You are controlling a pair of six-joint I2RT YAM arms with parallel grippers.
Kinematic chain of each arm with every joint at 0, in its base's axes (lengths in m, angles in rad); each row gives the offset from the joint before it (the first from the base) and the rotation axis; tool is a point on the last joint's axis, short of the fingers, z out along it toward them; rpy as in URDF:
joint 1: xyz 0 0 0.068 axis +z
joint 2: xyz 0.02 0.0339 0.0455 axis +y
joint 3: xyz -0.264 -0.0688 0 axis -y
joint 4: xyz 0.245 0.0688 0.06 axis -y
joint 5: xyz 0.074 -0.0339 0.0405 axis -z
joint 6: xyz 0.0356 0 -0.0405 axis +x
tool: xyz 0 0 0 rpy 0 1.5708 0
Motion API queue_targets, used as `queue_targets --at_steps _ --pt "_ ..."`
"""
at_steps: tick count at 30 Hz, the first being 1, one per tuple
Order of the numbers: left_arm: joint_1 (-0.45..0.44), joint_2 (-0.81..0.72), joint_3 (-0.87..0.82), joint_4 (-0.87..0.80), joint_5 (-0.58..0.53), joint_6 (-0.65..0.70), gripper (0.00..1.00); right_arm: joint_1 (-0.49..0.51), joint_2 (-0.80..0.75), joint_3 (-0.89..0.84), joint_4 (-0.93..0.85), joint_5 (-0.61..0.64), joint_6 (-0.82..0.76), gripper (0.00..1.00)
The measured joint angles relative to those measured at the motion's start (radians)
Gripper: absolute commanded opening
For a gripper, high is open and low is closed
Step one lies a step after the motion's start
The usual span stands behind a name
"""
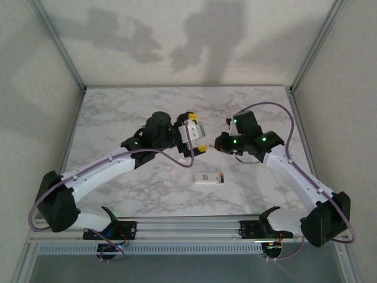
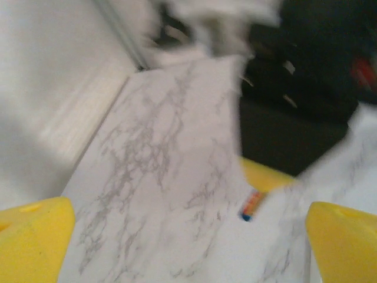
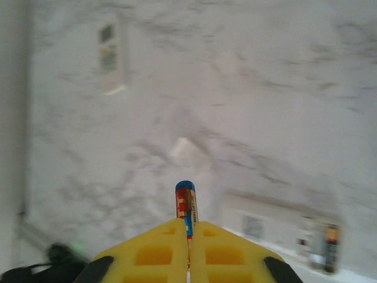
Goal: Load the batteries into the remote control
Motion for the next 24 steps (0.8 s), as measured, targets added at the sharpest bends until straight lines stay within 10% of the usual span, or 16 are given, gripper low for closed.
queue_targets --at_steps 10,24 --pt "0.020 -0.071 -0.199 -0.041 -0.253 -0.957 0.82 0.203 -0.193 -0.344 -0.031 0.333 0.082 0.05" --pt "-0.076 0.220 -0.240 -0.151 -0.143 -1.191 0.72 0.277 -0.132 -0.424 0.127 0.384 0.158 0.06"
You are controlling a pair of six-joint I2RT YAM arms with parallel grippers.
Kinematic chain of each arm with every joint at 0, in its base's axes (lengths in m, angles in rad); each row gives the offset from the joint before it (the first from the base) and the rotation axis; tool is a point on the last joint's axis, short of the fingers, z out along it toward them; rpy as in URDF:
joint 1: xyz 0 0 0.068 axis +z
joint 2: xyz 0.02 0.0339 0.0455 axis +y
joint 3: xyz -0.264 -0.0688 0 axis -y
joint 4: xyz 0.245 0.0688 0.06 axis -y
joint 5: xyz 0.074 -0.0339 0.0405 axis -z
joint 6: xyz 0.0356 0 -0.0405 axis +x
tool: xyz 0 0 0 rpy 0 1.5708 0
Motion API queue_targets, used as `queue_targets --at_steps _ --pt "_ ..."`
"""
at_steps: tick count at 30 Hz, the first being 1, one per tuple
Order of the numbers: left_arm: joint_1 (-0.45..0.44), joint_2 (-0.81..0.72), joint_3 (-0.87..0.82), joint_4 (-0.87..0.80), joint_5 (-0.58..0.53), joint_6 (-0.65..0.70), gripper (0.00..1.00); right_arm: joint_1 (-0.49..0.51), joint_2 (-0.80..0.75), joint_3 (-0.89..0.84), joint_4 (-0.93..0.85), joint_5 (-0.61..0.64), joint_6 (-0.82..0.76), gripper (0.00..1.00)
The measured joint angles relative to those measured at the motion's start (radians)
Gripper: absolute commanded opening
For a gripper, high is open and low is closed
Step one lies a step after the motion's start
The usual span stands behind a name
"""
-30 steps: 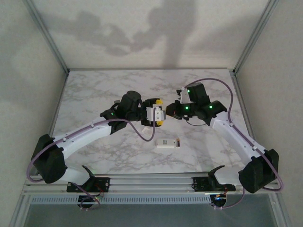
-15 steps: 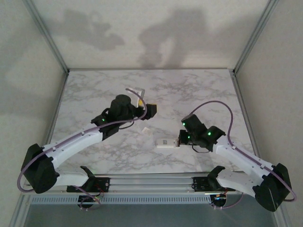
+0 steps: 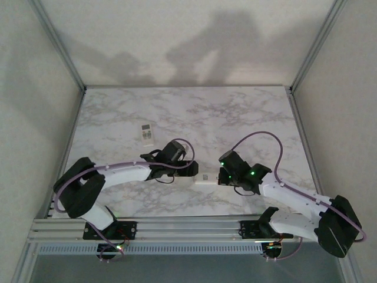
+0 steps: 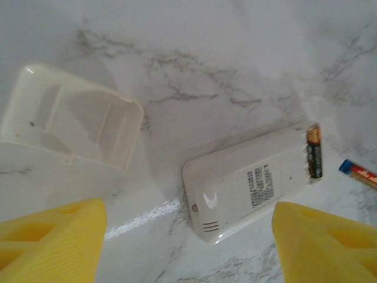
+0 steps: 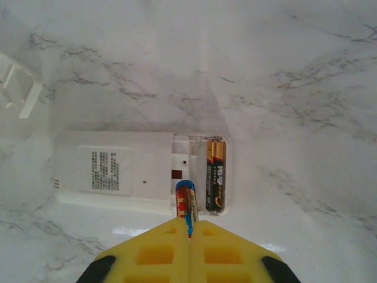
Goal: Load the batteries into the remote control
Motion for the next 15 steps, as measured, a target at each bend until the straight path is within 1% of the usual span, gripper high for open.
queue_targets --at_steps 5,15 --pt "-0.018 0.052 0.024 0.002 0.026 -0.011 0.71 0.003 0.056 -0.007 0.036 0.011 0.003 0.06" --pt "-0.023 0.071 0.026 0.006 0.038 -0.024 0.69 0.006 0.116 -0.046 0.109 0.029 0.011 0.08"
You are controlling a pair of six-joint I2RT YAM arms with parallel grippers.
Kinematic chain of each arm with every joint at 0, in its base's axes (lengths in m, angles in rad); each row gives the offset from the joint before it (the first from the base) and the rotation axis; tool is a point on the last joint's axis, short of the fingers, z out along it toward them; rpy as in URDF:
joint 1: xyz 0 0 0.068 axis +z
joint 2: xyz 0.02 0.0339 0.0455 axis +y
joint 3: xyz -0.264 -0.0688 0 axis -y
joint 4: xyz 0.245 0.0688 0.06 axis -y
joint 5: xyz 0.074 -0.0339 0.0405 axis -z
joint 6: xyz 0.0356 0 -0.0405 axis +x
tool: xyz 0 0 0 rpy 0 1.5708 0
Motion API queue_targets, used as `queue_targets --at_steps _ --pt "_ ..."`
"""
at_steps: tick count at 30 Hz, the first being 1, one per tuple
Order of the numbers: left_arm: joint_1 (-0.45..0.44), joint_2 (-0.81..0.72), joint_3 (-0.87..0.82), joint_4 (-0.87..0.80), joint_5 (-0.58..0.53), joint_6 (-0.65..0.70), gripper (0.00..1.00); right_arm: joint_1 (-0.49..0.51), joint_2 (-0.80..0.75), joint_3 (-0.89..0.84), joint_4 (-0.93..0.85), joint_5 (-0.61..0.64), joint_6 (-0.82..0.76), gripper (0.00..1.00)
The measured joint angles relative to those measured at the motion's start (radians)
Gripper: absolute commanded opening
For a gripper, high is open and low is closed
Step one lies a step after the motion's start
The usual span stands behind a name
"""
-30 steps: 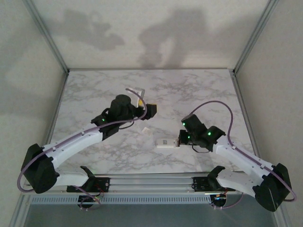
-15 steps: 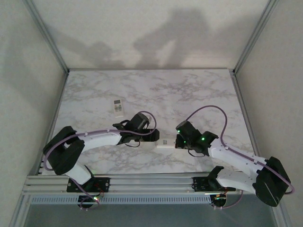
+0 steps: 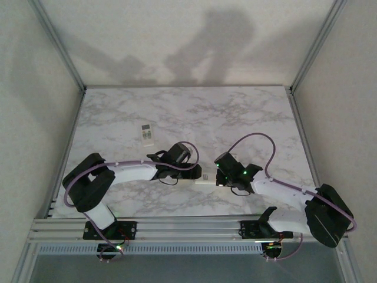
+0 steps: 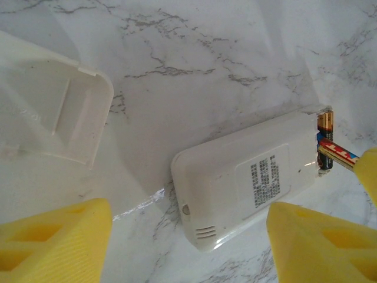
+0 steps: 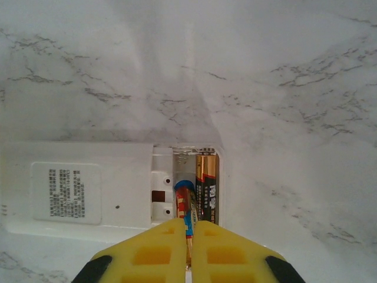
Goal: Load the batteries into the remote control
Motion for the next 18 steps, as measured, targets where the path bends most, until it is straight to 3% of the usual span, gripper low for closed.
queue_targets --at_steps 9,18 --pt "-0.009 0.027 0.000 0.015 0.026 0.001 0.68 0.011 0.006 -0.019 0.055 0.039 0.011 0.12" --pt "-0.016 0.053 0.006 0.029 0.048 -0.003 0.63 0.032 0.042 -0.037 0.071 0.029 0.019 0.23"
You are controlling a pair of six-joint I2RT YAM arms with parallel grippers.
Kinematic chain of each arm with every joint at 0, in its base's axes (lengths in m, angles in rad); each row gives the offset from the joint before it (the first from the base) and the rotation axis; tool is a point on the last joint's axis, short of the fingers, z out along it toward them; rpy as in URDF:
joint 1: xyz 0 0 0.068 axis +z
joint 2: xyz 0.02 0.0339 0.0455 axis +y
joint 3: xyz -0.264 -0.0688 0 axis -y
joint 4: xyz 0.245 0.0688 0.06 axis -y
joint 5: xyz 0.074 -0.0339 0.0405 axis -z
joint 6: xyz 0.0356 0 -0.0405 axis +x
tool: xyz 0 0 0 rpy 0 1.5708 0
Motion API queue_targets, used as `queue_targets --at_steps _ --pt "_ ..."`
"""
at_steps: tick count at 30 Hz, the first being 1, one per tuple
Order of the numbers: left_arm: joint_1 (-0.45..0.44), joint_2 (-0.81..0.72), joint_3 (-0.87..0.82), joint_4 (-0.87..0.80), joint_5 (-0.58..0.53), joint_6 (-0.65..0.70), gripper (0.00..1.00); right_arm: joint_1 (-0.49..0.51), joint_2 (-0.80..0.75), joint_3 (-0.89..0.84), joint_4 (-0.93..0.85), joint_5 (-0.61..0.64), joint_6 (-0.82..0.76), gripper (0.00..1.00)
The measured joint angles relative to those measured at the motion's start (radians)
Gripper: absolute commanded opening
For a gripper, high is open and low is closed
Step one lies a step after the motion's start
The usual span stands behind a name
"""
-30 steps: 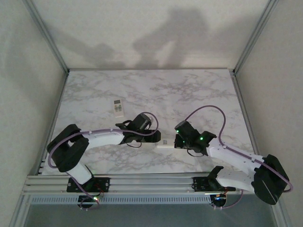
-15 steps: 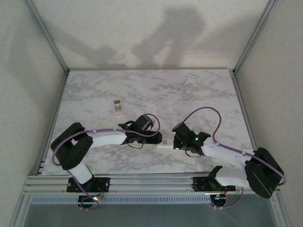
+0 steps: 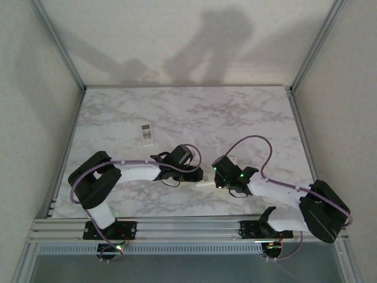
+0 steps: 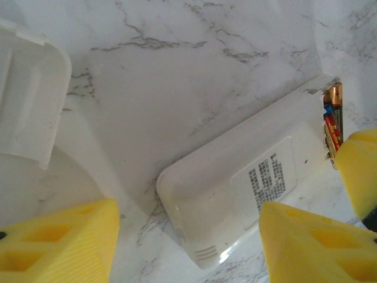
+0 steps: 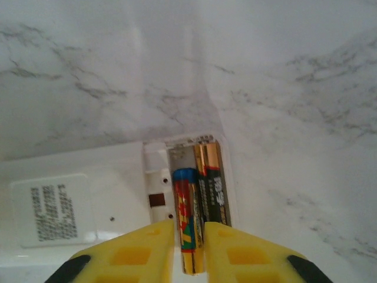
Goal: Load the batteries into the remote control
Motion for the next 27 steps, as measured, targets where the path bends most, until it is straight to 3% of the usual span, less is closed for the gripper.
queue_targets --at_steps 12,27 --pt "-0.001 0.014 0.004 0.012 0.014 -0.002 0.56 0.000 -0.116 0.016 -0.113 0.016 0.011 0.25" --pt "-0.010 0.062 0.055 -0.017 0.022 0.001 0.45 0.000 -0.001 0.030 -0.080 -0.037 0.026 0.16"
